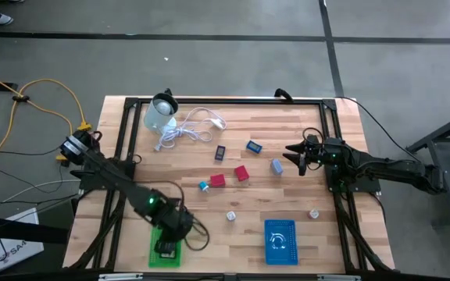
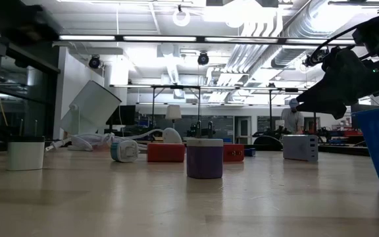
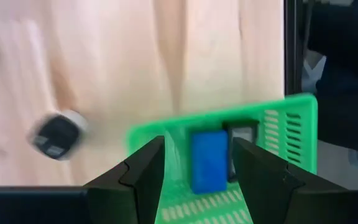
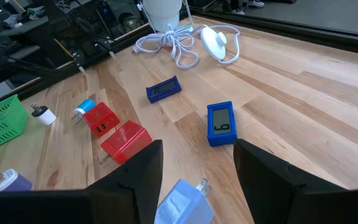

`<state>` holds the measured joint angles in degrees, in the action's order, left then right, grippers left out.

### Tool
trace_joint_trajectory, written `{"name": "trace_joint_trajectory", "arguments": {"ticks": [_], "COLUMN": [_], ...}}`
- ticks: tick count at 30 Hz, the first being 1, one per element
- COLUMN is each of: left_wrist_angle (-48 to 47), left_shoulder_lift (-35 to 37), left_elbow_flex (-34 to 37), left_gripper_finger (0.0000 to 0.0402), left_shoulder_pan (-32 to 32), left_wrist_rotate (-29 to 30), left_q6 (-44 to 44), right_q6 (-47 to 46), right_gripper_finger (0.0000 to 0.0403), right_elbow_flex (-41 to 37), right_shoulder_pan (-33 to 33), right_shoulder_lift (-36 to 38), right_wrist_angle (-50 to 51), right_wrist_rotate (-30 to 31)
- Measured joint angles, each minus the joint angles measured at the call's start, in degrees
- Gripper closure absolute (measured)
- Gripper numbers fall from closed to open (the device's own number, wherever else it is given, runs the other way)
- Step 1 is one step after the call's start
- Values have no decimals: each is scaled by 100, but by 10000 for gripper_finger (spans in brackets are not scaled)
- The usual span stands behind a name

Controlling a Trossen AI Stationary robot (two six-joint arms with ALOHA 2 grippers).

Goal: Pick & Place Office items
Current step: Put the left blue digital clock into the green bin

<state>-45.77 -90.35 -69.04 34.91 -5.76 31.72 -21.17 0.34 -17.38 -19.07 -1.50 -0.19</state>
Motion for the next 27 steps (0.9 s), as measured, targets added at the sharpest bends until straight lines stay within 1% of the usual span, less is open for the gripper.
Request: {"name": "trace_joint_trajectory", "arguments": {"ticks": [7,17,22,27], "left_wrist_angle": [-165,-324,-334,-361], "left_shoulder_lift": [302,326,326,326], "left_elbow_flex": [0,0,0,0], "left_gripper_finger": [221,221,221,221], "left_shoulder_pan": [-866,-2187,-2755,-3212], "left_wrist_rotate": [-5,-17,-18,-20], "left_q6": [-754,-1815,-2110,-2129], "right_q6": [0,0,0,0], "right_gripper_finger": [219,219,219,219], "right_elbow_flex": [-1,-1,-2,0], "right_shoulder_pan": [0,2,0,0], "right_shoulder_lift": [1,1,2,2], "right_wrist_angle": [0,1,2,0], "right_wrist_rotate": [0,0,0,0]}}
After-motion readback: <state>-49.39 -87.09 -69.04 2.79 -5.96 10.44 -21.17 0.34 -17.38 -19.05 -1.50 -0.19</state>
